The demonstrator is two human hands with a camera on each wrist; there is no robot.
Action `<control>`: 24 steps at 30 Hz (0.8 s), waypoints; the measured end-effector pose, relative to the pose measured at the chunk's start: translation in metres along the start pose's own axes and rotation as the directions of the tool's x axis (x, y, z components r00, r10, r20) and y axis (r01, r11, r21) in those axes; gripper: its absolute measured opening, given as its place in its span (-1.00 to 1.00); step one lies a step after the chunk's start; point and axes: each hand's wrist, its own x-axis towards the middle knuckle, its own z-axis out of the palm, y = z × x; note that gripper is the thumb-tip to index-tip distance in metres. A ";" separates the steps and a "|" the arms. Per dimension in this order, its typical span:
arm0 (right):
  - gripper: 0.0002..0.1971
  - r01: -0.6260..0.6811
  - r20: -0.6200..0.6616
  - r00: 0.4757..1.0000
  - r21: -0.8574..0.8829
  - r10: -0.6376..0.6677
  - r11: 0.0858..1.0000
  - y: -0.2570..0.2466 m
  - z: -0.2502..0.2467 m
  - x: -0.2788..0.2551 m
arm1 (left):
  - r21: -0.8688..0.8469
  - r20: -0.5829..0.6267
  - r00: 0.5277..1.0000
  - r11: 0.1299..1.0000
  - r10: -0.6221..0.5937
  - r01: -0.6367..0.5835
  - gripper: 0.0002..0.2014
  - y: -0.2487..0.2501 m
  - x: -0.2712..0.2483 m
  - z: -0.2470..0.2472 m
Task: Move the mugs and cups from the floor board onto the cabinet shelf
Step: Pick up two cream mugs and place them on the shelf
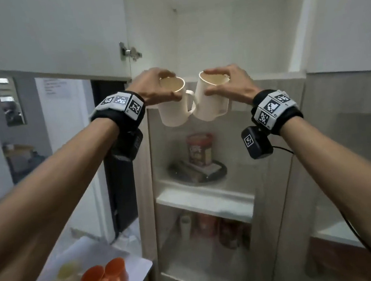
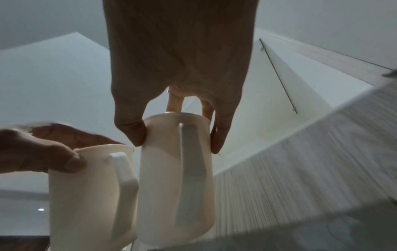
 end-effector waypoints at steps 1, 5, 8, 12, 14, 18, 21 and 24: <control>-0.44 0.025 -0.024 0.999 -0.002 -0.025 1.000 -0.005 -0.012 0.010 | 0.000 -0.029 1.000 1.000 0.012 -0.012 -0.21 0.007 0.010 -0.010; -0.48 0.066 -0.089 0.994 0.001 -0.065 0.998 -0.019 -0.038 0.051 | 0.005 -0.103 0.994 1.000 0.028 -0.028 -0.20 0.016 0.053 -0.033; -0.50 0.061 -0.127 0.990 -0.020 -0.063 0.998 -0.020 -0.038 0.083 | 0.021 -0.123 0.992 0.999 0.039 -0.037 -0.20 0.011 0.084 -0.037; -0.50 0.051 -0.156 0.986 -0.068 -0.061 0.996 -0.017 -0.031 0.130 | 0.001 -0.107 0.994 1.000 0.028 -0.028 -0.21 -0.013 0.133 -0.037; -0.51 0.034 -0.149 0.988 -0.082 -0.046 0.996 -0.015 -0.026 0.154 | -0.017 -0.092 0.996 1.000 0.020 -0.022 -0.28 -0.026 0.160 -0.038; -0.50 -0.026 -0.090 0.996 -0.118 0.015 0.993 -0.013 -0.015 0.202 | -0.019 -0.001 1.000 1.000 -0.014 0.014 -0.29 -0.045 0.209 -0.038; -0.46 -0.071 -0.039 0.997 -0.182 0.065 0.981 -0.006 -0.005 0.233 | -0.007 0.063 0.997 0.999 -0.042 0.042 -0.22 -0.058 0.238 -0.031; -0.44 -0.106 0.023 0.993 -0.248 0.115 0.963 0.003 0.008 0.256 | -0.036 0.108 0.992 0.997 -0.061 0.065 -0.20 -0.073 0.259 -0.022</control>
